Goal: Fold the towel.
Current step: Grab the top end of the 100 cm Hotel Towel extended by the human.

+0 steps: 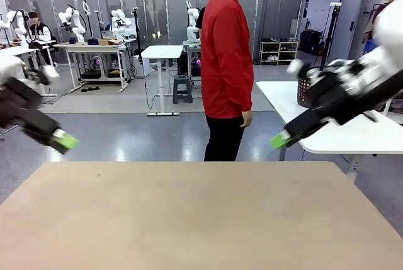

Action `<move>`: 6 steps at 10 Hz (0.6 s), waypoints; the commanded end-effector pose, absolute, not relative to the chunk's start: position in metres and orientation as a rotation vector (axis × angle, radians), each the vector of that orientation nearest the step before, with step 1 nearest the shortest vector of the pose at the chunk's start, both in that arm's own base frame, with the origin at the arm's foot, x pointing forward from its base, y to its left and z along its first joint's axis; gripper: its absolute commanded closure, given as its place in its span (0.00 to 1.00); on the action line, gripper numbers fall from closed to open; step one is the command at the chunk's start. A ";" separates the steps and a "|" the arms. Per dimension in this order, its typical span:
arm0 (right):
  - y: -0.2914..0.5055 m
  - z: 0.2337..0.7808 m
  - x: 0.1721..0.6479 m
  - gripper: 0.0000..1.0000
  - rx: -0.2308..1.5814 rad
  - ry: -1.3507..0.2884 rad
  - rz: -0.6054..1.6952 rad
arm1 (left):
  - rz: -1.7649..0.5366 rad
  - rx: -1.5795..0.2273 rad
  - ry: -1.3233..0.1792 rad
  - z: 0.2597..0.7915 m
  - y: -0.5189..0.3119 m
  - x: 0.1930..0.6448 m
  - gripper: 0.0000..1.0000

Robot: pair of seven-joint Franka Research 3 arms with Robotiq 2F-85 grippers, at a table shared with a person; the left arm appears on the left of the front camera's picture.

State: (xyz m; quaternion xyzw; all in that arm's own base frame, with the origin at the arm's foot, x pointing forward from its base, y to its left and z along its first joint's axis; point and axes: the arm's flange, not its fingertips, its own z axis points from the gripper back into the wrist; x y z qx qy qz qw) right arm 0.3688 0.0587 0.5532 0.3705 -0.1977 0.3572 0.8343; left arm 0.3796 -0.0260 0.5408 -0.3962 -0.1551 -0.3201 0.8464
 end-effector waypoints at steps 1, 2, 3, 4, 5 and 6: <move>-0.024 0.551 0.372 0.00 0.996 -0.397 0.685 | -0.583 -1.016 -0.227 0.542 0.045 0.390 0.00; -0.063 0.545 0.365 0.00 1.021 -0.426 0.612 | -0.492 -1.114 -0.266 0.536 0.082 0.385 0.00; -0.099 0.537 0.355 0.00 1.087 -0.456 0.573 | -0.465 -1.174 -0.296 0.526 0.116 0.377 0.00; -0.131 0.531 0.347 0.00 1.159 -0.495 0.508 | -0.474 -1.243 -0.344 0.517 0.151 0.366 0.00; -0.153 0.526 0.339 0.00 1.183 -0.528 0.462 | -0.427 -1.295 -0.384 0.508 0.181 0.354 0.00; -0.169 0.524 0.334 0.00 1.194 -0.533 0.444 | -0.372 -1.322 -0.414 0.500 0.202 0.342 0.00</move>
